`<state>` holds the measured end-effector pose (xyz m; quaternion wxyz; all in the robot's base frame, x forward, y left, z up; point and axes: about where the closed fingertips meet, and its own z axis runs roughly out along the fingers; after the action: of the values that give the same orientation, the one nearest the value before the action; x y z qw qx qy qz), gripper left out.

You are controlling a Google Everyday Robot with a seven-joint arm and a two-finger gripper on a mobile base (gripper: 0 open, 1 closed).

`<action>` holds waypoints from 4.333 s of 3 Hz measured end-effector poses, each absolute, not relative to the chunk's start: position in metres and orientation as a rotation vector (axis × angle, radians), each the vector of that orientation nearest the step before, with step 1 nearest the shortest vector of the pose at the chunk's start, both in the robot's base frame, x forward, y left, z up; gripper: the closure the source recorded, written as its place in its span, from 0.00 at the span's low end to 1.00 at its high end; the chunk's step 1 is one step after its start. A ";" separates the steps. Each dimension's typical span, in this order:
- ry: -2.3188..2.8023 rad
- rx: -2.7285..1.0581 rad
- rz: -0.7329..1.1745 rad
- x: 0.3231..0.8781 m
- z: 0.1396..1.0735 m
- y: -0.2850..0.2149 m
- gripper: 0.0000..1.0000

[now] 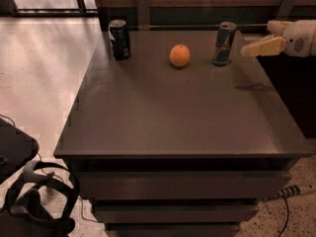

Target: Knock redbull can over

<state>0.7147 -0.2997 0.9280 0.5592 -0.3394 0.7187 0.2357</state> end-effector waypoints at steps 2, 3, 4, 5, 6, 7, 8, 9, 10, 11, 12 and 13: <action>1.631 -0.735 0.519 0.745 0.916 -0.291 0.00; 1.603 -0.715 0.490 0.758 0.905 -0.287 0.00; 1.569 -0.698 0.495 0.770 0.895 -0.280 0.00; 1.526 -0.693 0.549 0.777 0.888 -0.268 0.00; 1.494 -0.693 0.608 0.778 0.882 -0.256 0.02; 1.481 -0.701 0.635 0.777 0.880 -0.247 0.16; 1.480 -0.704 0.639 0.778 0.880 -0.244 0.39; 1.479 -0.707 0.643 0.779 0.879 -0.240 0.62; 1.478 -0.710 0.648 0.780 0.879 -0.236 0.87; 1.477 -0.713 0.653 0.781 0.879 -0.233 1.00; 1.492 -0.723 0.645 0.781 0.879 -0.234 1.00; 1.545 -0.745 0.599 0.776 0.882 -0.246 1.00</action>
Offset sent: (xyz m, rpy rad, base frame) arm 0.0426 0.0067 -0.0244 0.0282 -0.1197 -0.1306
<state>0.7757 -0.2462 0.8822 0.6150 -0.3235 0.6704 0.2602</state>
